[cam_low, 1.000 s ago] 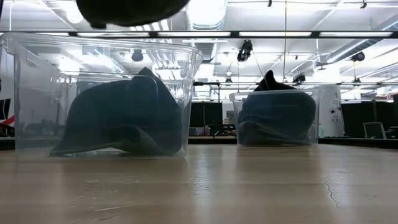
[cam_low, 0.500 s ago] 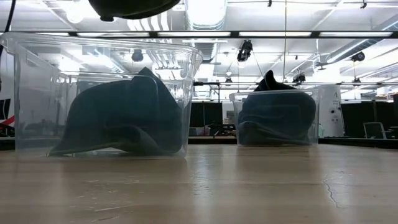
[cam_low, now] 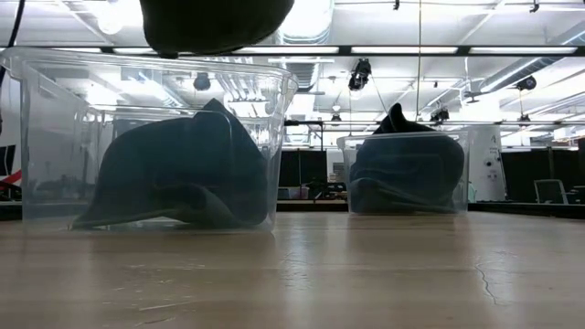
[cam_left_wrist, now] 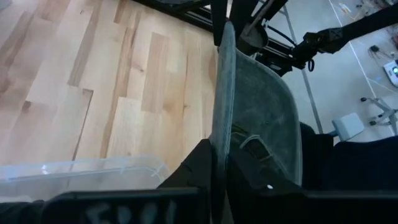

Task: Pick & Place hat
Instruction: Put the green cap into the bottom transparent bin

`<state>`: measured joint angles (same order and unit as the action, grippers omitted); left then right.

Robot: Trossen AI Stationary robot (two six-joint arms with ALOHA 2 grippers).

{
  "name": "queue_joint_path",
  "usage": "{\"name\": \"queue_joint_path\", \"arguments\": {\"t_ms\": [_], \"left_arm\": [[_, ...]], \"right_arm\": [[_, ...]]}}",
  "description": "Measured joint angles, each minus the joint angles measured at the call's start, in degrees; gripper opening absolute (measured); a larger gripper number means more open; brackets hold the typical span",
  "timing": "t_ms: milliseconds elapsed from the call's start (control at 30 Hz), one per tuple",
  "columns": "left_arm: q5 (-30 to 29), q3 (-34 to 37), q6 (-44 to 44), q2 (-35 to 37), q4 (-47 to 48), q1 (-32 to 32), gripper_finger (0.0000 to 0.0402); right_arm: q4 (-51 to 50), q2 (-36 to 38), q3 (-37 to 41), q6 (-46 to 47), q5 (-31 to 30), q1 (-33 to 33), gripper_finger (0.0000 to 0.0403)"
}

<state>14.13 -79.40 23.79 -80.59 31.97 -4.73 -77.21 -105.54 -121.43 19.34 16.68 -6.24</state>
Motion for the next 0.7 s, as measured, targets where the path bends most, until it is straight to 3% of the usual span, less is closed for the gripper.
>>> {"name": "queue_joint_path", "arguments": {"t_ms": [267, 700], "left_arm": [[-4.66, 0.0, -3.15, 0.97, 0.83, -1.49, 0.0007], [-24.47, -0.07, -3.18, 10.47, 2.99, -1.69, 0.0005]], "right_arm": [[0.96, 0.0, 0.04, -0.09, -2.2, -0.17, 0.0021], [7.73, 8.31, -0.2, -0.27, -18.79, -0.59, 0.0139]]}}
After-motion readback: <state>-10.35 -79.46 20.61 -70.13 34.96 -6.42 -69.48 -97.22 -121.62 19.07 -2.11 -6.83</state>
